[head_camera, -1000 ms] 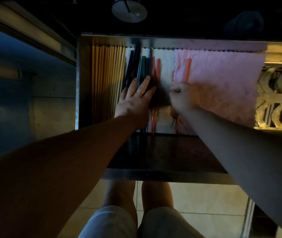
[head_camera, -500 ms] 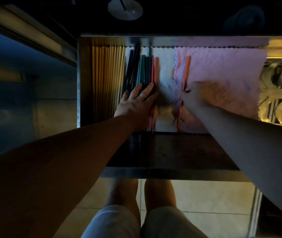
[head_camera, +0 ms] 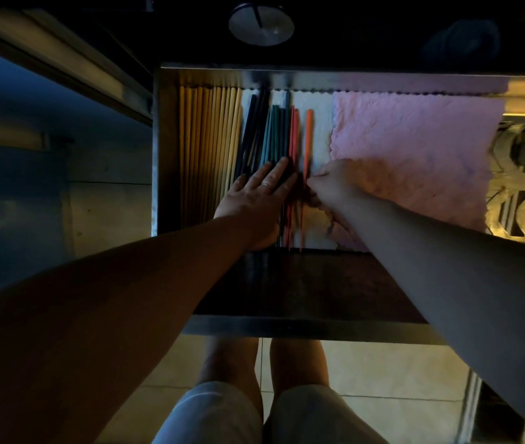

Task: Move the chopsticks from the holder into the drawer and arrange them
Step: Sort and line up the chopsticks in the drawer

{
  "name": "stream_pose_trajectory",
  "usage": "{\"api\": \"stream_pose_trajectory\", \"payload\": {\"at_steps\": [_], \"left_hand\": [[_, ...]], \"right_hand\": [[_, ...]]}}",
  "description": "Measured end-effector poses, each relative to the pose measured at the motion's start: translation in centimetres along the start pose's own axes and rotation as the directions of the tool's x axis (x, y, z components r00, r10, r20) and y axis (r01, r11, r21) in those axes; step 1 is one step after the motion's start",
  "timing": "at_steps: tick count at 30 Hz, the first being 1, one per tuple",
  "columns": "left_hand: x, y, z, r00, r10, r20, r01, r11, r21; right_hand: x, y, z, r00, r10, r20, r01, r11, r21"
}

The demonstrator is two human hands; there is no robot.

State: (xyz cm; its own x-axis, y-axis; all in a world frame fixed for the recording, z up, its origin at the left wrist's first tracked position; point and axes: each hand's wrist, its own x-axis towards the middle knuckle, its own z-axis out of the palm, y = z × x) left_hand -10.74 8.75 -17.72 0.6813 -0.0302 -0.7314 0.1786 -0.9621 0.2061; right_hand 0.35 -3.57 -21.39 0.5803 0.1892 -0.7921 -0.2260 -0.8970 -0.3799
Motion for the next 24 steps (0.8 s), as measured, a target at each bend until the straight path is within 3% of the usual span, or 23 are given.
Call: {"api": "stream_pose_trajectory", "payload": {"at_steps": [2, 5, 9, 19, 24], "left_hand": [[0.4, 0.0, -0.1, 0.999, 0.015, -0.03, -0.015, 1.0, -0.008], [0.5, -0.1, 0.4, 0.999, 0.029, -0.038, -0.029, 0.999, 0.02], [0.4, 0.1, 0.5, 0.999, 0.007, -0.038, -0.006, 0.999, 0.044], [0.2, 0.5, -0.1, 1.0, -0.007, 0.009, 0.006, 0.999, 0.039], [-2.3, -0.1, -1.7, 0.997, -0.009, 0.074, 0.005, 0.998, 0.057]], "right_hand": [[-0.1, -0.1, 0.0, 0.996, -0.021, -0.091, 0.025, 0.999, 0.047], [-0.8, -0.3, 0.1, 0.967, -0.103, -0.232, 0.103, 0.995, -0.013], [-1.3, -0.4, 0.9, 0.992, -0.081, -0.098, 0.094, 0.986, 0.135], [-3.1, -0.4, 0.8, 0.992, -0.028, -0.124, 0.057, 0.968, 0.244], [-6.3, -1.0, -0.7, 0.999, 0.022, -0.025, -0.013, 0.946, 0.324]]}}
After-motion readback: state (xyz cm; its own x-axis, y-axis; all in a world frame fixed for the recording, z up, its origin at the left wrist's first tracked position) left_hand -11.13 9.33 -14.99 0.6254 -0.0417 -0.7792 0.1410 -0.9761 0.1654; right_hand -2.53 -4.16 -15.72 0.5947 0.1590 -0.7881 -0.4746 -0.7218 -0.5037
